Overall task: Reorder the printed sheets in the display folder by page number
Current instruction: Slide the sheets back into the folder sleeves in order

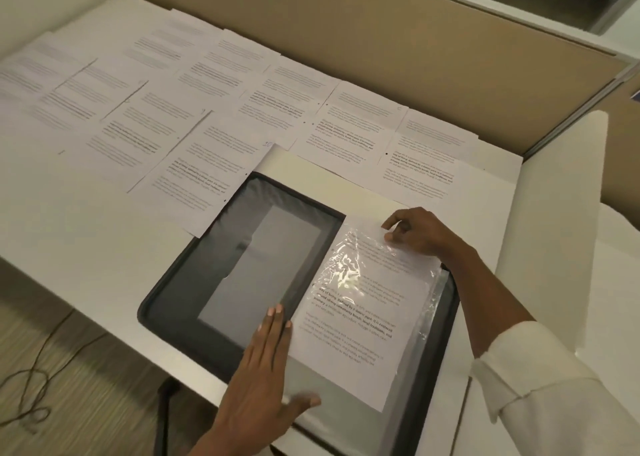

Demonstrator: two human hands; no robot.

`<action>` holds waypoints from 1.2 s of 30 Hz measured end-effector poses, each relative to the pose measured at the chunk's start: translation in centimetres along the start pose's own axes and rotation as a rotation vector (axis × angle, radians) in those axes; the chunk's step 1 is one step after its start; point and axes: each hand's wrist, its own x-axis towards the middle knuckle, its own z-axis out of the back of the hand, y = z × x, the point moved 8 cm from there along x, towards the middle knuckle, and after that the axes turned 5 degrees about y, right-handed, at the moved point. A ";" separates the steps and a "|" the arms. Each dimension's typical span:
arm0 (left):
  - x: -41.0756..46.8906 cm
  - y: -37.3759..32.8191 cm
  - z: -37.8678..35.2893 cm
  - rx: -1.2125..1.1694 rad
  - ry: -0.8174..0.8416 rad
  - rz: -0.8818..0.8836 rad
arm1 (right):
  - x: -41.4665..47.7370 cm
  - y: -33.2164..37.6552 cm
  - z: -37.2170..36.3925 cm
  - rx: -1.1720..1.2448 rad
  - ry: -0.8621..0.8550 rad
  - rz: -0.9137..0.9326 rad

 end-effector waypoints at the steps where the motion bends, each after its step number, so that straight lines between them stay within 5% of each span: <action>1: -0.5 -0.1 -0.1 0.014 0.024 0.006 | 0.0 0.2 -0.2 0.016 -0.010 -0.003; 14: -4.3 0.3 -1.1 0.013 -0.114 -0.003 | 0.4 2.7 -2.8 -0.074 -0.118 -0.028; 21: -4.6 0.3 -1.4 0.011 -0.089 0.027 | 0.5 3.5 -3.6 -0.054 0.065 0.023; 30: -4.8 0.3 -1.3 0.016 -0.102 0.026 | -0.5 3.2 -4.4 0.086 -0.015 -0.004; 36: -4.9 -0.1 -0.8 0.004 -0.092 0.028 | -0.7 3.7 -5.1 0.087 0.076 0.033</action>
